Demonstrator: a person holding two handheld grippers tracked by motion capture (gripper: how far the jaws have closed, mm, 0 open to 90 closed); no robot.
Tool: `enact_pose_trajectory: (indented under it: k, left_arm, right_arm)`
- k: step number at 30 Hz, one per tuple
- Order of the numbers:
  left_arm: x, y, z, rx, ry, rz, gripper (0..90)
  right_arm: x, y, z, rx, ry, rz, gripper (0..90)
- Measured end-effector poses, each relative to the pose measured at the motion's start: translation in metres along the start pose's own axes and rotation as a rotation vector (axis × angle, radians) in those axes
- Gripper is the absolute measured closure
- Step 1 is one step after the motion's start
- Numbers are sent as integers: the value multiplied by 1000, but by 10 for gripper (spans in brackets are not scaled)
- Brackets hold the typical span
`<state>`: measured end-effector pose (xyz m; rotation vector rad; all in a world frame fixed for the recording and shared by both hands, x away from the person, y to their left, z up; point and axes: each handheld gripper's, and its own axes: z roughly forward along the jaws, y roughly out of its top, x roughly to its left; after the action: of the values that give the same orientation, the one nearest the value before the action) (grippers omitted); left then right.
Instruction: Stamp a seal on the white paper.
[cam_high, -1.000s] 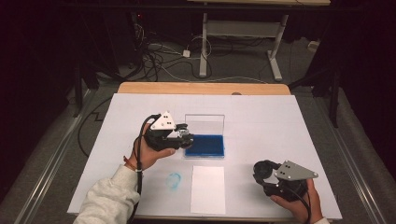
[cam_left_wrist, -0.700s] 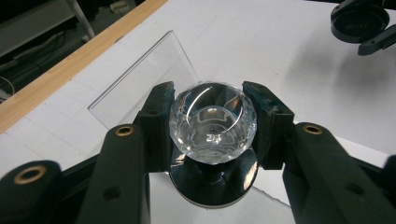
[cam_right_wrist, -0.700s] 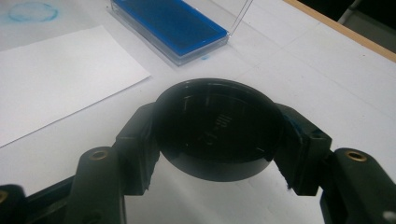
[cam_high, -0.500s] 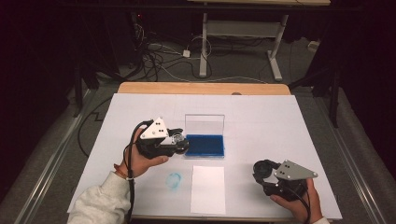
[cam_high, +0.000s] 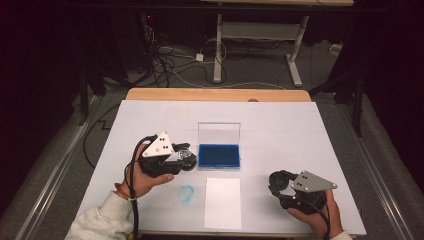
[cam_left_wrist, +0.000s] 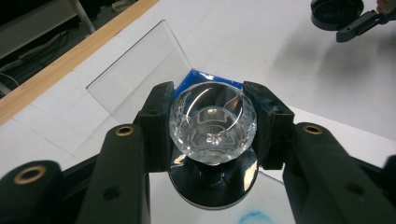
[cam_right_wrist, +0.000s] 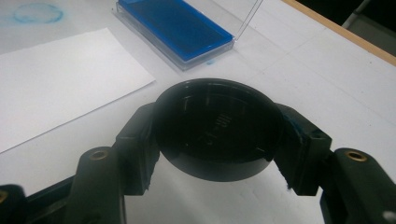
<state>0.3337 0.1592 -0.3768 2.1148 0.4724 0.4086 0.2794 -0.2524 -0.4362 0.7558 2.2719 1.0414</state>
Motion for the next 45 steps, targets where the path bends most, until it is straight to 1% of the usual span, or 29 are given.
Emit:
enact_pose_trajectory:
  k: [5, 6, 8, 13, 15, 16, 18, 19, 21, 23, 24, 30, 31, 37, 45]
  left_arm:
    - [-3, 1, -3, -5, -15, 6, 546]
    - [-4, 1, -3, -4, -11, 9, 546]
    - [-5, 2, -5, -10, -17, 4, 546]
    - [-8, 6, -7, -18, -6, 19, 546]
    - [-10, 8, -7, -28, -21, 16, 546]
    - [-11, 8, -8, -28, -17, 19, 546]
    - [-14, 10, -8, -28, -26, 24, 546]
    - [-15, 10, -8, -33, -23, 27, 546]
    - [-17, 11, -7, -38, -32, 32, 546]
    - [-19, 12, -6, -38, -28, 40, 546]
    - [-19, 13, -5, -38, -37, 41, 546]
    - [-25, 15, -2, -43, -56, 52, 546]
    - [-26, 16, -1, -45, -51, 54, 546]
    - [-32, 18, 8, -44, -79, 59, 546]
    - [-46, 21, 31, -17, -127, 93, 546]
  right_arm:
    - [0, 1, -1, -2, -3, 4, 384]
    - [0, 1, -1, -3, -3, 3, 384]
    - [0, 1, 0, -1, 0, -2, 384]
    - [2, 0, 0, 3, 4, -11, 384]
    - [2, 0, -1, 3, 2, -7, 384]
    - [1, 0, -2, -1, 2, -8, 384]
    - [1, 1, -3, -8, -1, -3, 384]
    - [2, 2, -4, -9, 1, -4, 384]
    - [2, 1, -2, -7, 3, -9, 384]
    - [2, 1, -2, -1, 2, -10, 384]
    - [2, 1, -2, 0, 3, -7, 384]
    - [2, 0, -2, 0, 4, -6, 384]
    - [2, 0, -2, 0, 4, -4, 384]
    - [2, 0, -1, 3, 4, -5, 384]
    - [3, 0, 0, 8, 5, -7, 384]
